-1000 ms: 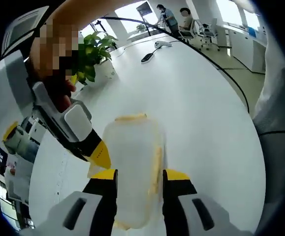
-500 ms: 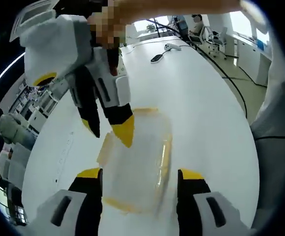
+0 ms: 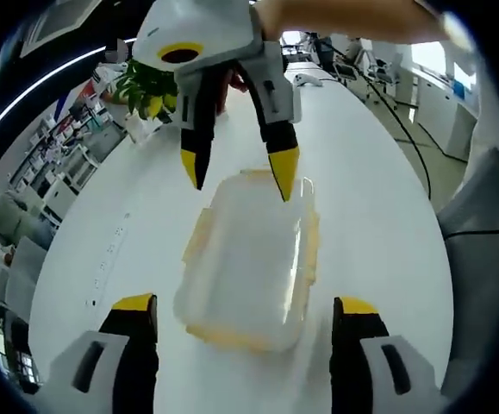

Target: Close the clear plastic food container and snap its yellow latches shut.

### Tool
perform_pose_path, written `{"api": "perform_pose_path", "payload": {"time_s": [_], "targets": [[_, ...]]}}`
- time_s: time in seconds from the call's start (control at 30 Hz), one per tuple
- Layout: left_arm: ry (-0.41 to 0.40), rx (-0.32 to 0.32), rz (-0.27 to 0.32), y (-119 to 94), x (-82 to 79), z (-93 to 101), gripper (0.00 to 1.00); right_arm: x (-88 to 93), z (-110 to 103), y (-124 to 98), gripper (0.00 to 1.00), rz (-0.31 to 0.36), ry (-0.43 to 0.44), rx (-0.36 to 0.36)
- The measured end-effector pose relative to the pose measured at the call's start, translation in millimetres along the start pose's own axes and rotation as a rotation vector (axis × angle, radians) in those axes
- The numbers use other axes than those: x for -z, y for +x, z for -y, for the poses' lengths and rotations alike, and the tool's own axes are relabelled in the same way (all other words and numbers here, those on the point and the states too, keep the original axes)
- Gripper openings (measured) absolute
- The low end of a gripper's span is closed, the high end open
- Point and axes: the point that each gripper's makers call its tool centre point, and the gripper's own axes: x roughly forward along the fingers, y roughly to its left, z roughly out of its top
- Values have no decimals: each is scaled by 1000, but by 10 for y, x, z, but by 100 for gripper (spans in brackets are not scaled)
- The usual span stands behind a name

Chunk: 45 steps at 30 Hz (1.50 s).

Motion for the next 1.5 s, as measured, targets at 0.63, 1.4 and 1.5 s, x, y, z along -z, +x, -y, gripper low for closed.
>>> {"api": "perform_pose_path", "payload": {"time_s": [0.63, 1.4, 1.5], "targets": [[32, 115, -67, 232, 69, 4, 82, 303, -206, 73, 74, -21, -2, -26], [40, 124, -95, 280, 167, 22, 74, 214, -155, 168, 70, -32, -93, -18], [33, 123, -98, 255, 197, 26, 74, 182, -160, 186, 70, -32, -100, -22]]}}
